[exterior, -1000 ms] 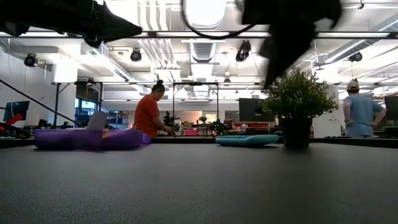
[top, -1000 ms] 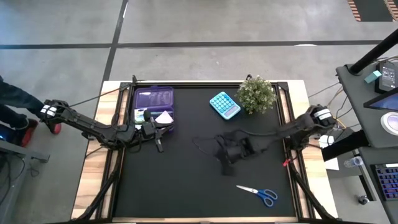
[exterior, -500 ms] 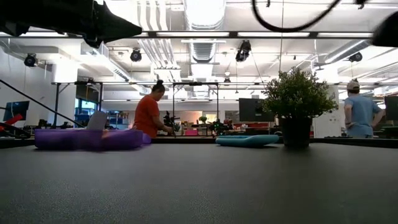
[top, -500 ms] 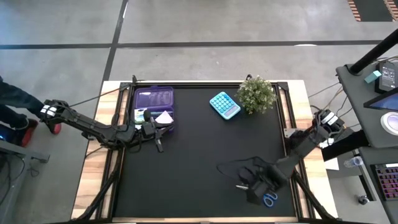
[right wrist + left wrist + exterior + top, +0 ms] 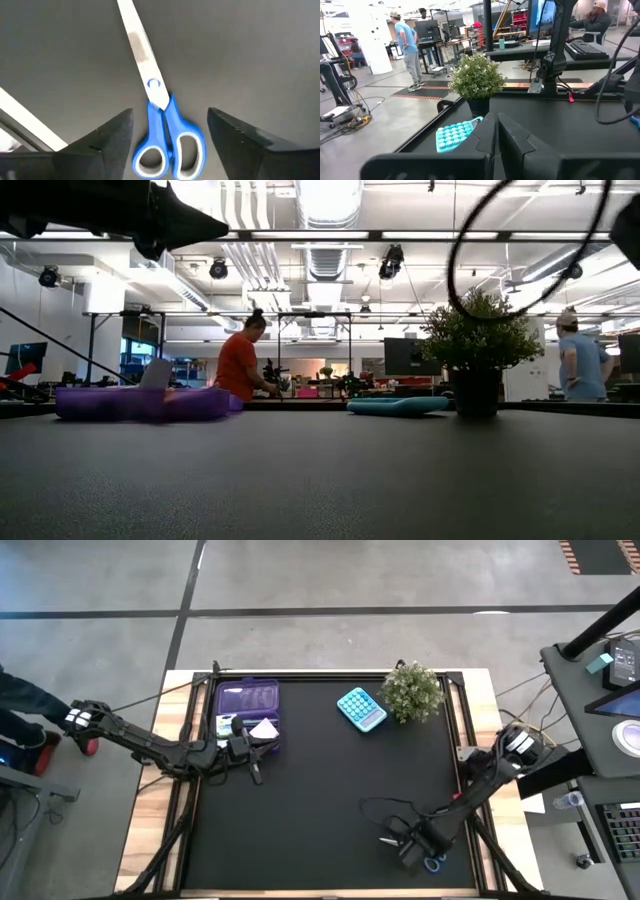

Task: Pack school essentials
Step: Put the blue scissors into the purple supply box

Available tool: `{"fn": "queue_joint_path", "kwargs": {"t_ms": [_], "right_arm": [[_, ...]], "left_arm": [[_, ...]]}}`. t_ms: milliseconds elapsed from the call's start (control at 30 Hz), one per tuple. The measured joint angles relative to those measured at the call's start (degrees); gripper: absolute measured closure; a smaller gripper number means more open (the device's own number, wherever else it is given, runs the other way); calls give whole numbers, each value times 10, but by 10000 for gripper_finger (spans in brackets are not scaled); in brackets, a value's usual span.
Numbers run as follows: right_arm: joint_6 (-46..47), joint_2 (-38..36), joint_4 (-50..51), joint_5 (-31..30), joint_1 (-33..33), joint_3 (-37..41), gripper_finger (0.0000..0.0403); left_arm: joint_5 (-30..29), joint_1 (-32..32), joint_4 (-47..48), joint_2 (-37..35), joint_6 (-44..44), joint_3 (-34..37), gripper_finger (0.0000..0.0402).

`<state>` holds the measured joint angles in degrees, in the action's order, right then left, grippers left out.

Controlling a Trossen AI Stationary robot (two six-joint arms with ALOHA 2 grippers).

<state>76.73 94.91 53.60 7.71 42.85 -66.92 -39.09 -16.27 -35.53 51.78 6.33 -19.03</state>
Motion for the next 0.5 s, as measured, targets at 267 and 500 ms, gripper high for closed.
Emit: {"fn": "queue_joint_path", "kwargs": {"t_ms": [267,500], "right_arm": [[-64,46,-6,-7,5,2,138],[-98,76,-16,-5,5,-1,153]], "left_arm": [[0,0,0,16,0,0,400],[0,0,0,18,0,0,400]]}}
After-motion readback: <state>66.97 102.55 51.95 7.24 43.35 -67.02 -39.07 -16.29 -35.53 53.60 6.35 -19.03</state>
